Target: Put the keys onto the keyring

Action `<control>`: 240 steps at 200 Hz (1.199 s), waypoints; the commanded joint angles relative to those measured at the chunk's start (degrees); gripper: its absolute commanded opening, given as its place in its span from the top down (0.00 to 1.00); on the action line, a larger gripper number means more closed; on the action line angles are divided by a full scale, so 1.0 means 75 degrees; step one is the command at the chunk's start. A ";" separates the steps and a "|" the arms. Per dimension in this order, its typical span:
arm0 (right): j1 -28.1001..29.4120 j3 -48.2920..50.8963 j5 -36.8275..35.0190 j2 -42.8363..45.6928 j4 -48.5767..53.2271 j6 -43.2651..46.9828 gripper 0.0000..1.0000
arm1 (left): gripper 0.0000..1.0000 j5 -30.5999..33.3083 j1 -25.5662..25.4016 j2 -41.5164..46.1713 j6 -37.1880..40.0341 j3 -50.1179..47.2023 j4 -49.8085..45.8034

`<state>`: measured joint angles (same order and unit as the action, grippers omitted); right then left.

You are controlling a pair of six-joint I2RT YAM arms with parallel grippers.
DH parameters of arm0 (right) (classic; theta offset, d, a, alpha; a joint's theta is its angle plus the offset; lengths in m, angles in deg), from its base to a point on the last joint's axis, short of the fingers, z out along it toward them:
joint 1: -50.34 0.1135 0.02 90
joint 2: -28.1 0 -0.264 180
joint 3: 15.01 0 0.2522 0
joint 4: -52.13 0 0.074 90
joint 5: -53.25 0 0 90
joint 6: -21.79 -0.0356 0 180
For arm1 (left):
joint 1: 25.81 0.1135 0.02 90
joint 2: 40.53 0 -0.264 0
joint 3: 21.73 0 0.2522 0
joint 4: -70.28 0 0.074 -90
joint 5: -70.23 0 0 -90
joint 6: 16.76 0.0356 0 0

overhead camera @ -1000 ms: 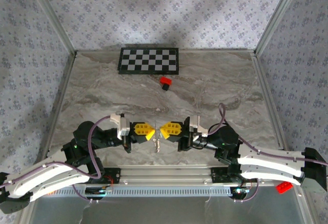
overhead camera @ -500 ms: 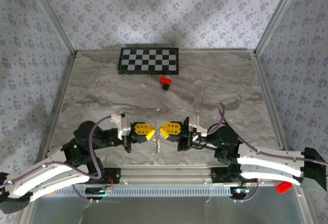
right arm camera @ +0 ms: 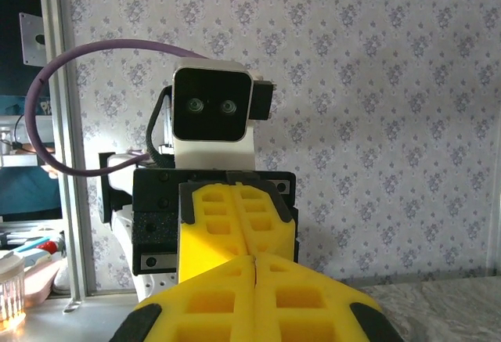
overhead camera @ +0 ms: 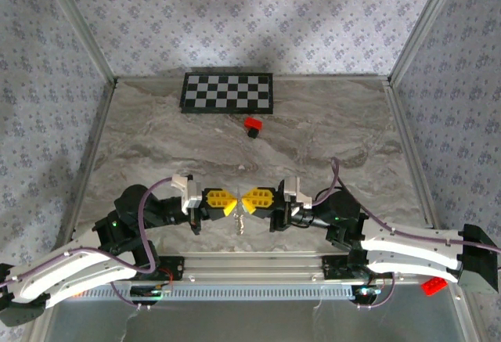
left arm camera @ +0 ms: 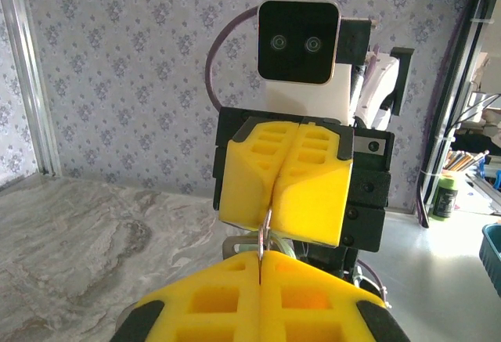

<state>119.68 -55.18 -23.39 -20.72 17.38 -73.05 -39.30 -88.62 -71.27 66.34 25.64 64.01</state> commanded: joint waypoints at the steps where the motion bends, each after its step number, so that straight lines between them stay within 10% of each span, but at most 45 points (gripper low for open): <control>1: -0.0023 -0.0213 0.0276 0.0011 0.0089 0.0084 1.00 | 1.00 -0.0033 -0.0075 0.0087 0.0088 0.0350 0.0199; 240: 0.0053 -0.0276 0.0679 0.0332 0.1278 0.0609 1.00 | 1.00 0.0471 -0.0072 0.0068 -0.0188 0.0337 0.0162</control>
<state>119.33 -55.69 -21.09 -18.69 23.67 -69.79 -38.34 -88.94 -71.31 66.04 25.64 61.89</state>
